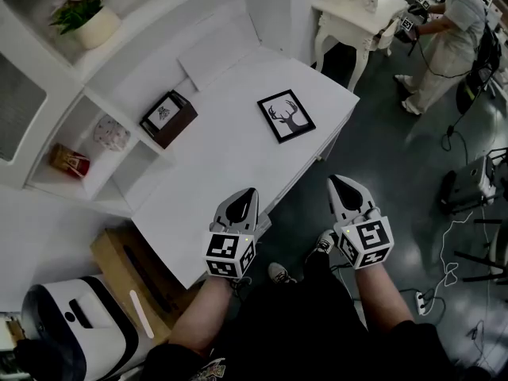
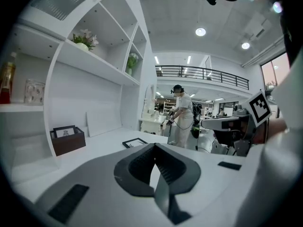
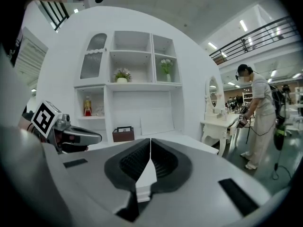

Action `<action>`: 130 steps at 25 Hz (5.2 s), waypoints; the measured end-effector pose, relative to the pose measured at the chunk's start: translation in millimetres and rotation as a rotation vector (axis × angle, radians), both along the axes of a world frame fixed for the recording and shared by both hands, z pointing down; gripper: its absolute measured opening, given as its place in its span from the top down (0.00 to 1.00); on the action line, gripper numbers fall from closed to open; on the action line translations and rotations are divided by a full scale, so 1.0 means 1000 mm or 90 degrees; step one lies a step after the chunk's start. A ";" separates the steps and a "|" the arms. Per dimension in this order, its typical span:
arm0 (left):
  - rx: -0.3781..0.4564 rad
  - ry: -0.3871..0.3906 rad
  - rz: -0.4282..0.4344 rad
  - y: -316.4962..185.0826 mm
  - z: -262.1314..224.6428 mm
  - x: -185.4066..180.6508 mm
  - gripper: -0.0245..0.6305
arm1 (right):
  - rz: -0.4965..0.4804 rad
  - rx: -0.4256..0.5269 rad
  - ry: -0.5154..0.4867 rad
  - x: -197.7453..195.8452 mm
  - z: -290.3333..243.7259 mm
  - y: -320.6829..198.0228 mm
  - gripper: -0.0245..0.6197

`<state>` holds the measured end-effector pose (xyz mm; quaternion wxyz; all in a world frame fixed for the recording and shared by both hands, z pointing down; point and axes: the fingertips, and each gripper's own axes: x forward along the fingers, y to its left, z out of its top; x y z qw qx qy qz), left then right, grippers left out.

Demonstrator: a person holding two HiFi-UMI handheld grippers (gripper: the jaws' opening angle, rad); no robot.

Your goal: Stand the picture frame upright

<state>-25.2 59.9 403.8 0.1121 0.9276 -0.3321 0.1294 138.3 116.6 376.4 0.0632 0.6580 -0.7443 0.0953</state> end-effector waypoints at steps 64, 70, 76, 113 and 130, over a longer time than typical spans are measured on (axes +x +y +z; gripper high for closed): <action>-0.044 -0.010 -0.111 -0.120 0.035 0.045 0.95 | -0.116 -0.064 -0.017 0.055 0.041 -0.174 0.96; -0.070 -0.019 -0.121 -0.137 0.057 0.066 0.95 | -0.130 -0.095 -0.021 0.073 0.067 -0.196 0.96; -0.094 -0.025 -0.136 -0.153 0.077 0.084 0.95 | -0.144 -0.130 -0.026 0.092 0.094 -0.216 0.95; -0.210 -0.054 -0.223 -0.203 0.163 0.111 0.95 | -0.192 -0.375 -0.033 0.118 0.252 -0.315 0.83; -0.228 -0.057 -0.225 -0.209 0.167 0.111 0.95 | -0.154 -0.407 -0.125 0.124 0.254 -0.329 0.87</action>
